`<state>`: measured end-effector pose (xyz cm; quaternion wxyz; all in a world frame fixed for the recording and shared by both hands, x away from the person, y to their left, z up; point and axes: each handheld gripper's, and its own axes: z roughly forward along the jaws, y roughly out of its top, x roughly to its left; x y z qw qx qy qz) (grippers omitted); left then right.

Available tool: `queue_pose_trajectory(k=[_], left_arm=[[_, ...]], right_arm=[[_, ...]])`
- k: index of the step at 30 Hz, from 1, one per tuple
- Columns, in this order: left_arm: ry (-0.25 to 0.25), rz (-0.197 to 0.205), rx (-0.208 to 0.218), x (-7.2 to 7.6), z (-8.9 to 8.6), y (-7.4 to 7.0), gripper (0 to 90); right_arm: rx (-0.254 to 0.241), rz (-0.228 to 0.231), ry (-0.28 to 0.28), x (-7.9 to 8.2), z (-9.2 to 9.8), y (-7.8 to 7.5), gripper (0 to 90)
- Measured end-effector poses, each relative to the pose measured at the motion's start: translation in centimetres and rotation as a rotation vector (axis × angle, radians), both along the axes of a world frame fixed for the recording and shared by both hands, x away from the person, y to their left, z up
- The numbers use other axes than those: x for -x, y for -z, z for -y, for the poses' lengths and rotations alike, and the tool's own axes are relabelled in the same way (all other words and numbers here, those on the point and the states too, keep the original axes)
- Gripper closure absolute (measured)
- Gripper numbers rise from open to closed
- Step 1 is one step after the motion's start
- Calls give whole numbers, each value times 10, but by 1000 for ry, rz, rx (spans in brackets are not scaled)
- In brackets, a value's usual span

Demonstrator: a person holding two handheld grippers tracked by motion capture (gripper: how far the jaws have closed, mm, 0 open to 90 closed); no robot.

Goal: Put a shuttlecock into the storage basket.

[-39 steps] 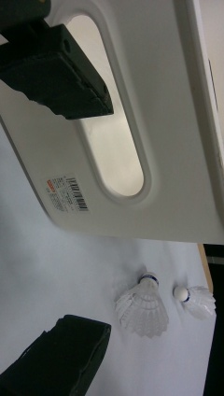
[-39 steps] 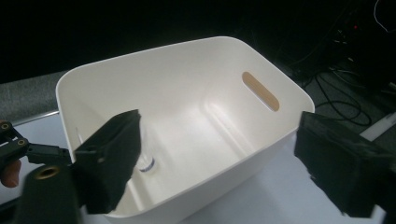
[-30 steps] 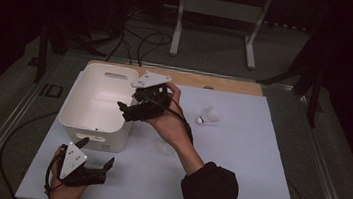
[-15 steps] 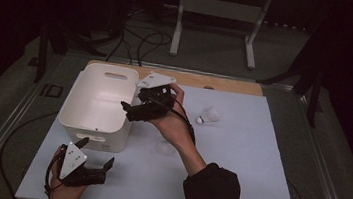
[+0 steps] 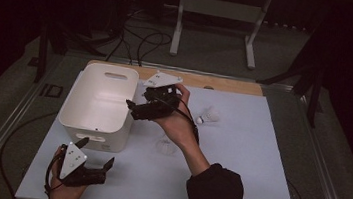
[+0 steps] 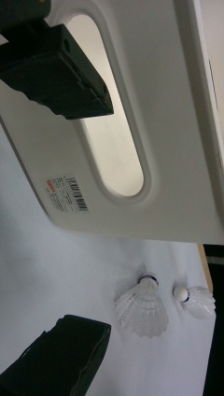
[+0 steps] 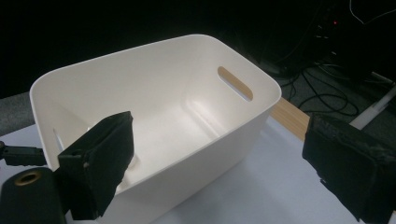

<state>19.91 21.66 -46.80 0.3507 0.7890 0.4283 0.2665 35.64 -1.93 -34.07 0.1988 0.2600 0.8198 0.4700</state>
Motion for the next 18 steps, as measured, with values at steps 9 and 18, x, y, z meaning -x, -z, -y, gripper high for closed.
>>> queue_pose_trajectory(k=[9, 18], left_arm=[[-1, 0, 3, -1, -1, 1, 5], [-1, 2, 3, -1, -1, 1, 5]], right_arm=[[-12, 3, 18, -2, 9, 1, 89], [-11, 11, 43, -4, 19, 0, 90]])
